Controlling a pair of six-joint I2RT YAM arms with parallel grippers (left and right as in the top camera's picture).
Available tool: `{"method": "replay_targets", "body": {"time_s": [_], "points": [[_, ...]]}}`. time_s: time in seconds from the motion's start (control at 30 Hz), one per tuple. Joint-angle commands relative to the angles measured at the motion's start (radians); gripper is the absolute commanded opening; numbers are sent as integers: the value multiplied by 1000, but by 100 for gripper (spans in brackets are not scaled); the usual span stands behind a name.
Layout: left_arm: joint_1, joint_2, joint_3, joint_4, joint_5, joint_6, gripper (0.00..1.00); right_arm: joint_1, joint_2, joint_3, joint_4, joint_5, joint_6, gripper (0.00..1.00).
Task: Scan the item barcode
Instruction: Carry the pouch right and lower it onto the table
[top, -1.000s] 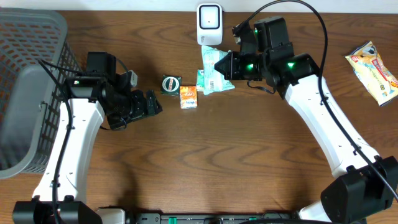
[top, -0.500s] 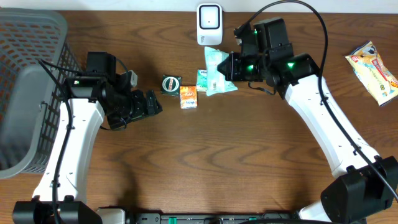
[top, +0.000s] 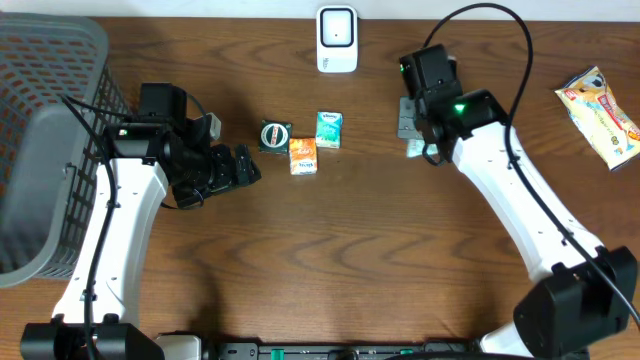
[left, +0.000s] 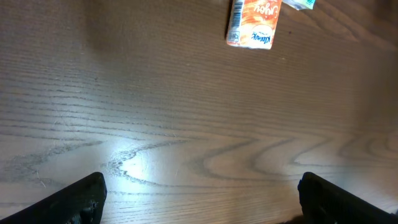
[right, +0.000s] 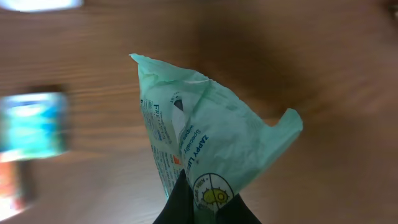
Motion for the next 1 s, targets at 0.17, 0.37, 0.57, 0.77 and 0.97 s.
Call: {"method": "replay_targets", "body": {"time_s": [0.17,0.37,0.57,0.77,0.97], "points": [[-2,7,-2,-3,6,13,98,7,206,-53,-7,344,-77,1],[-2,7,-2,-3,6,13,98,9,318,-53,-22,377,-122,1],[-2,7,-2,-3,6,13,98,50,329,-50,-49,335,-122,24],[-2,7,-2,-3,6,13,98,127,329,-40,-80,158,-123,48],[-2,7,-2,-3,6,13,98,183,329,30,-100,29,-129,30]]}}
